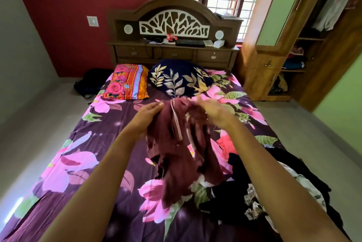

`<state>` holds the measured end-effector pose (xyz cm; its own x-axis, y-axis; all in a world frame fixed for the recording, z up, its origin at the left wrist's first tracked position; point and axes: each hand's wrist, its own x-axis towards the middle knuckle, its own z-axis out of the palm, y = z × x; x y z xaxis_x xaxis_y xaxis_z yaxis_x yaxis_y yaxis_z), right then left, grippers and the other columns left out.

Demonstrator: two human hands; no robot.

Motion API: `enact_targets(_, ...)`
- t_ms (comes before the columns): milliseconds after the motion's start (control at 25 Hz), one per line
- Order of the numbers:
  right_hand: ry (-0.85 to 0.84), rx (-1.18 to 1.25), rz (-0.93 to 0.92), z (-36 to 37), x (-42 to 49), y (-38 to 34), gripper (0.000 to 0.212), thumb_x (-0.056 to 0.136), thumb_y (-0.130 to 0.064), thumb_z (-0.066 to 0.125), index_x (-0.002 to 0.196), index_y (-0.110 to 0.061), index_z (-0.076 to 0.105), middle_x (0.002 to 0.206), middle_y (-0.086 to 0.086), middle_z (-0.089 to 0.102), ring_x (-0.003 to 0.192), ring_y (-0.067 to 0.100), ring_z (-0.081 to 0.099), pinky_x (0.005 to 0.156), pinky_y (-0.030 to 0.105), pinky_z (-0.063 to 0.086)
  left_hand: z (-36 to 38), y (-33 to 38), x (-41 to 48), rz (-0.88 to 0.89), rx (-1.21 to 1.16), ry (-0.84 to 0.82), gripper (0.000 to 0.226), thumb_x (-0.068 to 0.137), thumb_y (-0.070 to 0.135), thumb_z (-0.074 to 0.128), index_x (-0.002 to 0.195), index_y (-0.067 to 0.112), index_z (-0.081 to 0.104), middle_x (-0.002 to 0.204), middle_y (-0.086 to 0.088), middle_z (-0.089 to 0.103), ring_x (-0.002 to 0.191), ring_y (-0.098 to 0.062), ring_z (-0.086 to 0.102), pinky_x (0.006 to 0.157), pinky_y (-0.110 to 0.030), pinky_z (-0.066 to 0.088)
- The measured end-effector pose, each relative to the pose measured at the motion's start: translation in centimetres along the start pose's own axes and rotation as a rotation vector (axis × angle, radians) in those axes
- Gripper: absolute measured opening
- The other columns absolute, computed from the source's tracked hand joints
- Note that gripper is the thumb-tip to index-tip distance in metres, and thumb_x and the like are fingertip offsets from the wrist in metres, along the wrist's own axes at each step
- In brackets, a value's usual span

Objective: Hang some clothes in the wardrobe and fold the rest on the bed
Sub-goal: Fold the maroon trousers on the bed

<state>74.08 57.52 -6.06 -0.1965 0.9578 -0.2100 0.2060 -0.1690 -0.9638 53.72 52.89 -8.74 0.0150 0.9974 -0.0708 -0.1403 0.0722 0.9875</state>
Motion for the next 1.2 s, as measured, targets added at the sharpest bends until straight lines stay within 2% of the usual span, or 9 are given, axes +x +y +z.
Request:
enact_targets(160, -0.133, -0.241, -0.161, 1.1, -2.7, 1.4, 0.053, 0.082, -0.05, 0.062, 0.12, -0.013, 0.058, 0.111, 0.015, 0.066, 0.092, 0.012, 0.06, 0.082, 0.023, 0.049, 2.5, 1.2, 1.6, -0.047, -0.139, 0.159, 0.024, 0.098, 0.022, 0.048, 0.085, 0.011, 0.065, 0.073, -0.003, 0.069, 0.068, -0.014, 0.063, 0.067, -0.027, 0.053)
enact_targets(280, -0.292, -0.604, -0.319, 1.8, -4.0, 2.3, 0.133, 0.059, -0.044, 0.085, 0.149, -0.031, -0.011, 0.156, 0.006, 0.01, 0.141, 0.016, 0.017, 0.11, 0.032, 0.027, 3.4, 2.1, 2.2, -0.083, -0.231, 0.188, 0.022, 0.098, 0.02, 0.047, 0.094, 0.004, 0.062, 0.084, -0.008, 0.067, 0.076, -0.017, 0.063, 0.07, -0.03, 0.052)
enact_targets(360, -0.138, -0.988, -0.551, 2.1, -3.7, 3.0, 0.146, 0.056, -0.04, 0.089, 0.144, -0.032, -0.027, 0.156, 0.008, -0.015, 0.145, 0.022, -0.007, 0.113, 0.044, 0.017, 3.3, 2.9, 2.5, -0.096, -0.236, 0.181, 0.025, 0.098, 0.021, 0.048, 0.105, 0.001, 0.062, 0.09, -0.011, 0.066, 0.081, -0.02, 0.064, 0.078, -0.033, 0.053)
enact_targets(480, 0.131, -1.177, -1.094, 2.3, -2.9, 2.8, 0.084, 0.078, -0.006, 0.059, 0.15, -0.019, 0.017, 0.148, 0.02, 0.023, 0.136, 0.037, 0.028, 0.105, 0.054, 0.037, 2.5, 3.7, 2.8, -0.142, -0.168, 0.132, 0.031, 0.096, 0.025, 0.052, 0.109, -0.001, 0.063, 0.099, -0.018, 0.067, 0.087, -0.026, 0.065, 0.085, -0.039, 0.053)
enact_targets(600, 0.199, -1.058, -1.336, 2.4, -3.0, 0.5, 0.043, 0.081, 0.001, 0.041, 0.119, -0.001, 0.061, 0.108, 0.021, 0.062, 0.096, 0.036, 0.063, 0.081, 0.046, 0.056, 2.3, 3.9, 3.0, -0.144, -0.062, 0.082, 0.037, 0.095, 0.032, 0.053, 0.112, 0.001, 0.064, 0.099, -0.016, 0.068, 0.09, -0.025, 0.065, 0.086, -0.035, 0.053)
enact_targets(800, 0.34, -0.779, -0.856, 1.9, -2.5, -4.9, 0.032, 0.076, 0.013, 0.05, 0.103, 0.002, 0.064, 0.095, 0.021, 0.068, 0.089, 0.036, 0.065, 0.074, 0.042, 0.054, 2.3, 4.2, 2.5, 0.131, 0.395, 0.15, 0.041, 0.098, 0.038, 0.041, 0.077, 0.01, 0.062, 0.072, -0.005, 0.059, 0.064, -0.013, 0.056, 0.047, -0.008, 0.043)
enact_targets(960, 0.358, -1.012, -0.555, 1.8, -2.4, -6.5, 0.026, 0.08, 0.003, 0.059, 0.106, 0.001, 0.057, 0.1, 0.019, 0.06, 0.09, 0.035, 0.061, 0.071, 0.04, 0.053, 2.5, 3.7, 1.7, 0.229, 0.435, -0.189, 0.036, 0.072, 0.05, 0.064, 0.094, 0.022, 0.062, 0.094, -0.007, 0.066, 0.078, -0.012, 0.065, 0.063, -0.018, 0.052)
enact_targets(1080, 0.36, -0.995, -0.478, 2.6, -2.9, -6.7, 0.028, 0.079, -0.005, 0.064, 0.106, -0.001, 0.058, 0.101, 0.017, 0.059, 0.091, 0.032, 0.06, 0.069, 0.036, 0.05, 3.8, 2.0, 1.9, 0.299, 0.7, -0.198, 0.043, 0.064, 0.041, 0.082, 0.098, 0.025, 0.063, 0.09, 0.001, 0.066, 0.077, -0.011, 0.063, 0.07, -0.023, 0.052)
enact_targets(1200, 0.364, -0.892, -0.458, 1.9, -2.9, -7.5, 0.013, 0.075, -0.008, 0.067, 0.085, -0.004, 0.062, 0.09, 0.014, 0.064, 0.085, 0.029, 0.062, 0.073, 0.041, 0.055, 4.5, 1.1, 2.3, 0.414, 0.726, -0.157, 0.032, 0.072, 0.023, 0.068, 0.103, 0.015, 0.066, 0.091, -0.007, 0.069, 0.076, -0.014, 0.063, 0.07, -0.024, 0.051)
